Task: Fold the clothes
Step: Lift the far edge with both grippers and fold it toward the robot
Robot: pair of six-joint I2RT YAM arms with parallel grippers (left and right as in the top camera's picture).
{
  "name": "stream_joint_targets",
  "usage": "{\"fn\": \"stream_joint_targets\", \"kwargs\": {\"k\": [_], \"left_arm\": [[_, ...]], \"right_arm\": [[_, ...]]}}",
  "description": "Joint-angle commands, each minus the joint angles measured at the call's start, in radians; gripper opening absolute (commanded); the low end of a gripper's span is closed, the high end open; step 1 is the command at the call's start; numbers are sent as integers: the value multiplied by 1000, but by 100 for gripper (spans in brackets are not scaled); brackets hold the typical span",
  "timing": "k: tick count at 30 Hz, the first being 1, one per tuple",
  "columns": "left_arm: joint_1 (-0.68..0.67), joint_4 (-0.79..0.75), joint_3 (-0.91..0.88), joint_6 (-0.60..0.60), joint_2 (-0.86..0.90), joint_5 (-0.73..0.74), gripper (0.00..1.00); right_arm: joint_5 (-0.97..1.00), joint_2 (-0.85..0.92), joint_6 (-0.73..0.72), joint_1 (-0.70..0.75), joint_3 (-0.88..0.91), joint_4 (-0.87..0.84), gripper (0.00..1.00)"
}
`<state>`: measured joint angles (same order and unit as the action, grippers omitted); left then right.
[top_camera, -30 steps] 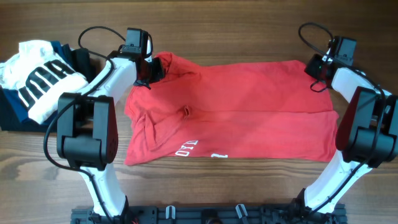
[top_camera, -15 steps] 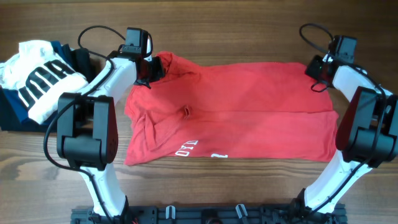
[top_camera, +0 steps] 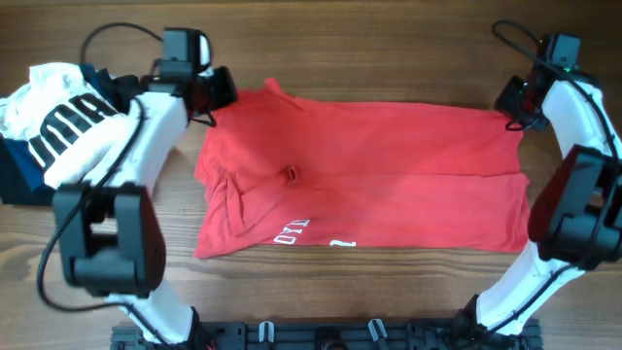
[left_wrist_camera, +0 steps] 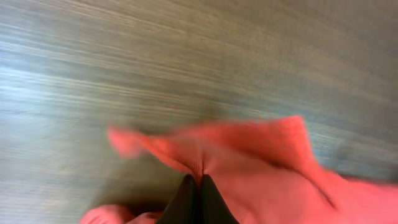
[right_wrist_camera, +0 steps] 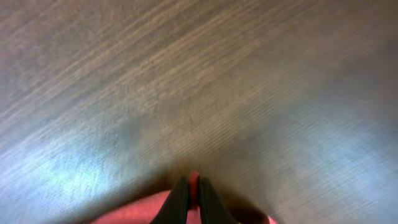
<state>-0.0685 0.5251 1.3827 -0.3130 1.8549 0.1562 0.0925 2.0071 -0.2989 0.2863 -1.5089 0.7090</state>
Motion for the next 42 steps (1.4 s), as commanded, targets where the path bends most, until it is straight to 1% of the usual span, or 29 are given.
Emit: {"fn": "stream_joint_targets", "kwargs": {"k": [1, 10, 13, 16, 19, 23, 28, 30, 33, 37, 42], "left_arm": [[22, 79, -2, -9, -52, 11, 4], [29, 332, -2, -9, -108, 11, 4], [29, 423, -2, -9, -148, 11, 4], [30, 478, -2, -9, -184, 11, 4], [30, 510, -2, -9, -198, 11, 4], [30, 566, -2, -10, -197, 12, 4], [26, 671, -9, -9, -197, 101, 4], [23, 703, -15, -9, -197, 109, 4], [20, 731, -36, -9, -197, 109, 4], [20, 750, -76, -8, -196, 109, 4], [20, 758, -145, -8, -196, 109, 4]], "right_arm": [[31, -75, -19, 3, -23, 74, 5], [39, -111, -18, 5, -23, 316, 5], [102, -111, -18, 10, -23, 381, 6], [166, -111, -19, 13, -23, 410, 8], [207, -111, -19, 24, -23, 438, 8], [206, -111, -40, 54, -23, 491, 8], [195, -111, -59, 92, -21, 552, 8], [171, -111, -60, 99, -21, 568, 8], [145, -111, -33, 98, -20, 581, 8], [146, -111, -32, 98, 1, 593, 8], [155, -111, -16, 98, 87, 594, 8]]}}
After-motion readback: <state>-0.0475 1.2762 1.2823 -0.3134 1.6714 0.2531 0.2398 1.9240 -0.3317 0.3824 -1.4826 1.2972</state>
